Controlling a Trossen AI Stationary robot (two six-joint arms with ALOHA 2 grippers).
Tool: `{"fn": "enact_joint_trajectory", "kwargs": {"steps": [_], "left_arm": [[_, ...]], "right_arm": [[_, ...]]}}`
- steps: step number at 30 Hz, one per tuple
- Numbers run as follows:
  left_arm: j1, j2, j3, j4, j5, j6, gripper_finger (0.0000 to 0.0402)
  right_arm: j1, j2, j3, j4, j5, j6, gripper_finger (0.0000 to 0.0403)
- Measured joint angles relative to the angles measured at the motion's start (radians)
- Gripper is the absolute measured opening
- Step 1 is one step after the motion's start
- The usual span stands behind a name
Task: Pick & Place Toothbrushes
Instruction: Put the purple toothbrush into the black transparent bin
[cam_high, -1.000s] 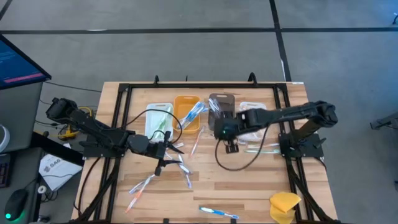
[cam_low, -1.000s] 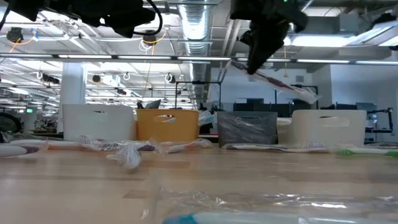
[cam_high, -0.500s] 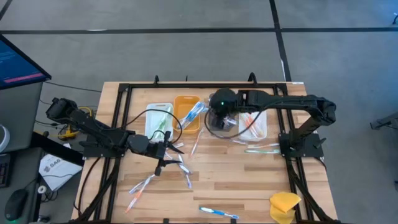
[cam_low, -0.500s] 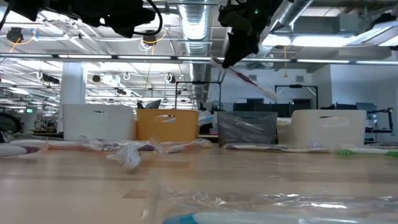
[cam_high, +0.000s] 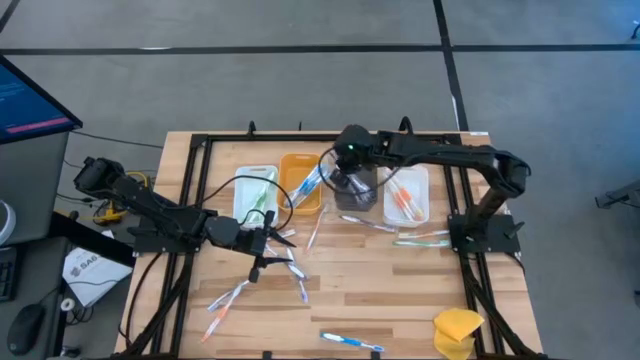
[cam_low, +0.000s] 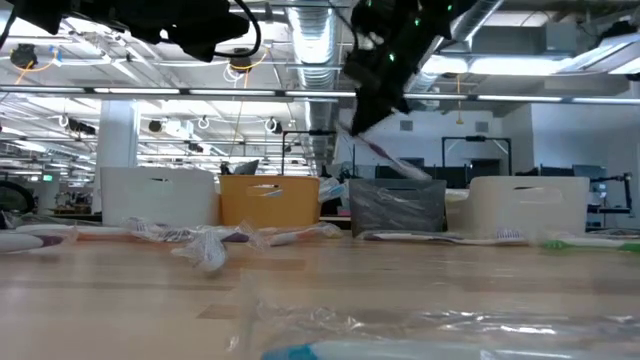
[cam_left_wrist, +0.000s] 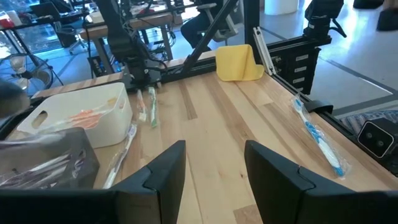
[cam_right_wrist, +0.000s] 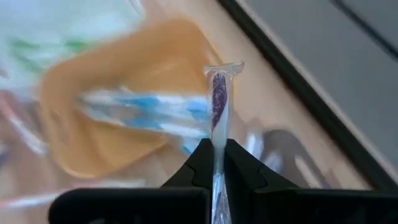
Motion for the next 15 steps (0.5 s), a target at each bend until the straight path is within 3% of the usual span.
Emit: {"fn": "enact_joint_trajectory", "kwargs": {"steps": [15], "left_arm": [[0.0,0.0,0.0,0.0,0.0,0.0,0.0158]], "right_arm": [[-0.076,0.167,-0.002,-0.027,-0.018,0.066,0.0008]]}}
